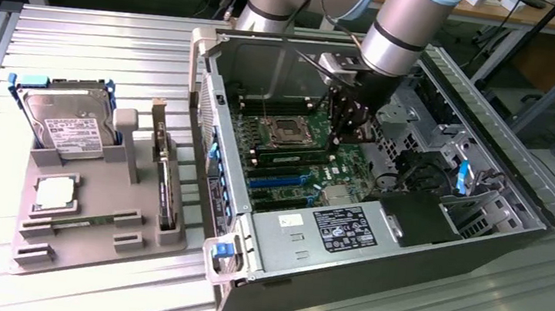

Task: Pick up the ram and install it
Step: 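Press down the ram until it locks into place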

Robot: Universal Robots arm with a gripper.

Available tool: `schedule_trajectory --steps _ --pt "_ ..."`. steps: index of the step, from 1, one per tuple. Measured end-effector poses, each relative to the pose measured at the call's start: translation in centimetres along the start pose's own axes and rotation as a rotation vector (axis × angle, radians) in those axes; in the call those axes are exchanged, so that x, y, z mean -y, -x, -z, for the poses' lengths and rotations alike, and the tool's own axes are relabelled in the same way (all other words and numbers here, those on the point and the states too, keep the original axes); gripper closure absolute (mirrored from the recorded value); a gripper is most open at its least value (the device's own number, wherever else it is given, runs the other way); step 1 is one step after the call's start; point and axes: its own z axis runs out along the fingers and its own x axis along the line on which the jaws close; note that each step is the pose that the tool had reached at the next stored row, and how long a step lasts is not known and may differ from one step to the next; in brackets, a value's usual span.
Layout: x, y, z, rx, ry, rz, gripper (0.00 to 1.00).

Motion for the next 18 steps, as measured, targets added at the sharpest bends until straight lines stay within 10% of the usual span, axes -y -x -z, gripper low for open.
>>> schedule_trajectory --steps 5,10,13,18 --pt "0.10 0.0 -1.31 -0.0093 0.0006 -0.001 0.89" --pt "-0.27 0.0 0.18 -0.0125 0.0004 -0.001 0.89" --pt "-1.40 0.1 0.10 -0.0331 0.0012 -0.003 0.89" --pt "-2.11 0.1 0.05 -0.0854 0.0032 -0.007 0.89"
